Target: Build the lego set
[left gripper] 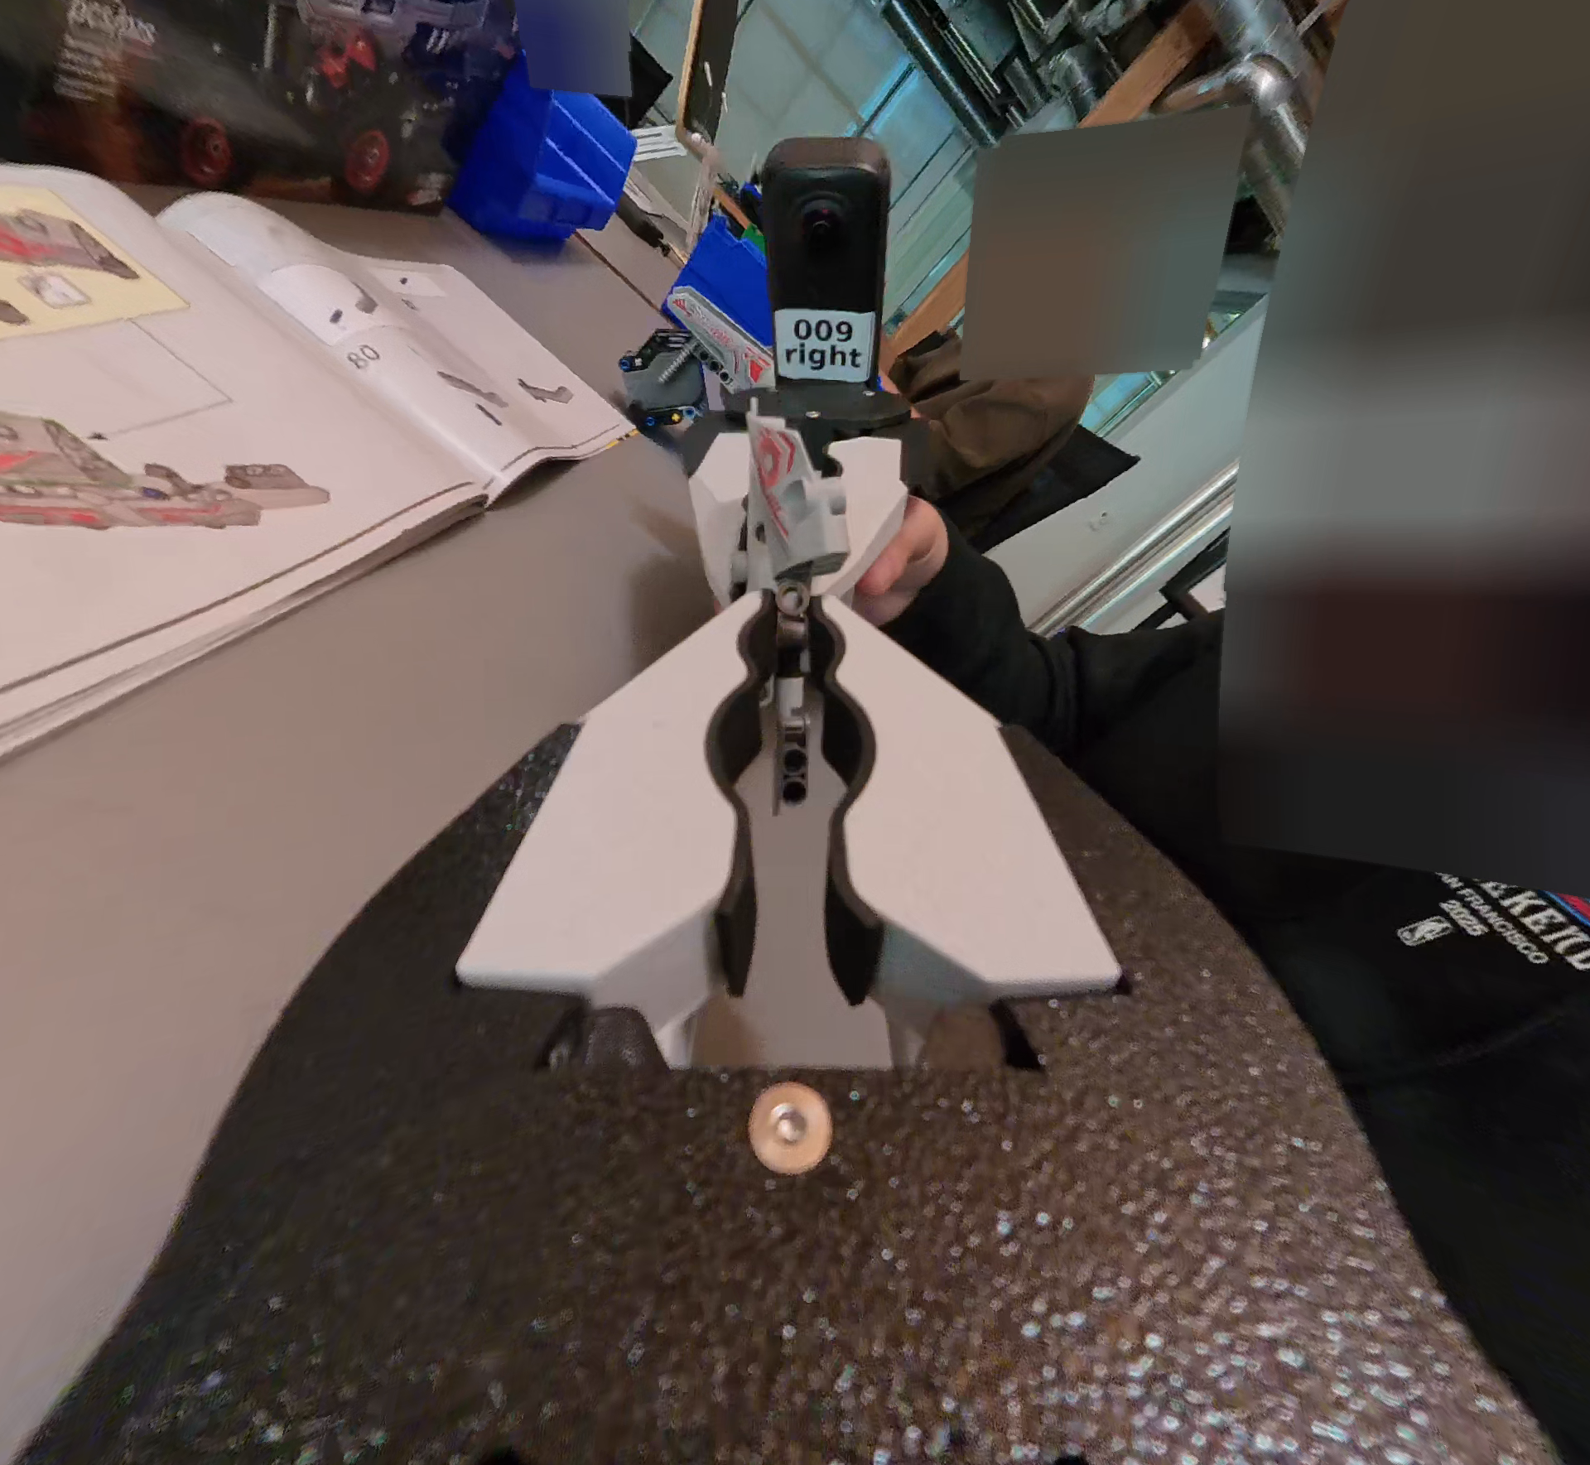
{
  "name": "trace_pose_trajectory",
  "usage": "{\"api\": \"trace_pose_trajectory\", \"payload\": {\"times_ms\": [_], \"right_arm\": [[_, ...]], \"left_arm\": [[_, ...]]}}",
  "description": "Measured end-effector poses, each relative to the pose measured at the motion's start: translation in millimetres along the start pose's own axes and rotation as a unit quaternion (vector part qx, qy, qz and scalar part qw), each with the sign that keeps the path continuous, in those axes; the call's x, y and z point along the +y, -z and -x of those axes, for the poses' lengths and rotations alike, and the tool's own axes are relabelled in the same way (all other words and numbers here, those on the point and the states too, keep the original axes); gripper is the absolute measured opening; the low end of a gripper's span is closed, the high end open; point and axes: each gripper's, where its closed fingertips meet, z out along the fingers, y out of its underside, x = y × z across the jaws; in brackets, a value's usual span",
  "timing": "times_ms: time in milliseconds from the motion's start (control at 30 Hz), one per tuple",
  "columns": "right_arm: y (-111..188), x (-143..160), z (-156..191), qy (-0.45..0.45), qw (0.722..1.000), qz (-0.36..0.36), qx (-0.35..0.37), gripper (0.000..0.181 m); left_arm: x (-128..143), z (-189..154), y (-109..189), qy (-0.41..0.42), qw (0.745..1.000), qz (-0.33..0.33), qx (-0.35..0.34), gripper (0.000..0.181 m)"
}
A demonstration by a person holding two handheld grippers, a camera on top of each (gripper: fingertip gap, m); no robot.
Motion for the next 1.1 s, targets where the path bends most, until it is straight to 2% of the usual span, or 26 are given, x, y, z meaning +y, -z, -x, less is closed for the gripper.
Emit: {"api": "trace_pose_trajectory", "payload": {"times_ms": [100, 367, 900, 1100], "right_arm": [[0.7, 0.5, -2.3, 0.011, 1.000, 0.005, 0.013, 0.015], [1.9, -1.0, -0.3, -0.018, 1.000, -0.005, -0.007, 0.015], [3.0, 1.7, -2.1, -0.028, 1.000, 0.001, -0.012, 0.015], [-0.1, 5.8, -2.1, -0.028, 0.999, 0.012, -0.011, 0.015]], "left_arm": [[-0.8, 0.8, -0.8, -0.016, 1.000, -0.004, -0.008, 0.004], [-2.8, 7.7, -3.5, -0.110, 0.991, 0.010, -0.076, 0.004], [0.3, 13.2, 4.5, -0.148, 0.982, 0.042, -0.106, 0.012], [2.4, 8.7, 1.6, -0.147, 0.984, 0.043, -0.090, 0.004]]}}
